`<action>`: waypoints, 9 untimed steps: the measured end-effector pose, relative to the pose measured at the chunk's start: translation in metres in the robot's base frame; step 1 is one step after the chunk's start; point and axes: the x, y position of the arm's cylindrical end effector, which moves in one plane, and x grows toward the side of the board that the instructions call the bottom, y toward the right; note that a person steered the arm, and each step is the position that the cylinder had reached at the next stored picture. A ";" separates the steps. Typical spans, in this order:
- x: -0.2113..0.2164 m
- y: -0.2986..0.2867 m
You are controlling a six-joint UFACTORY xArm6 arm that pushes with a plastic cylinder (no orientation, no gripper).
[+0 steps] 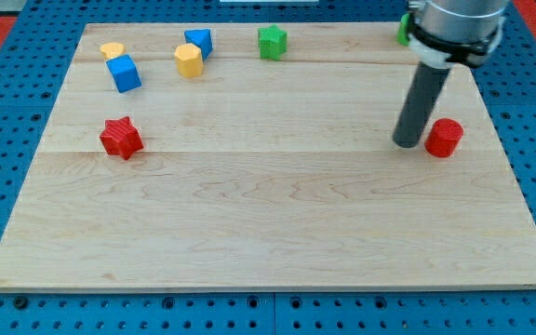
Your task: Push blue triangle to the bottom center
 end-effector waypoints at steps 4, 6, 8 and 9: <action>-0.008 -0.087; -0.050 -0.116; -0.057 -0.117; -0.057 -0.117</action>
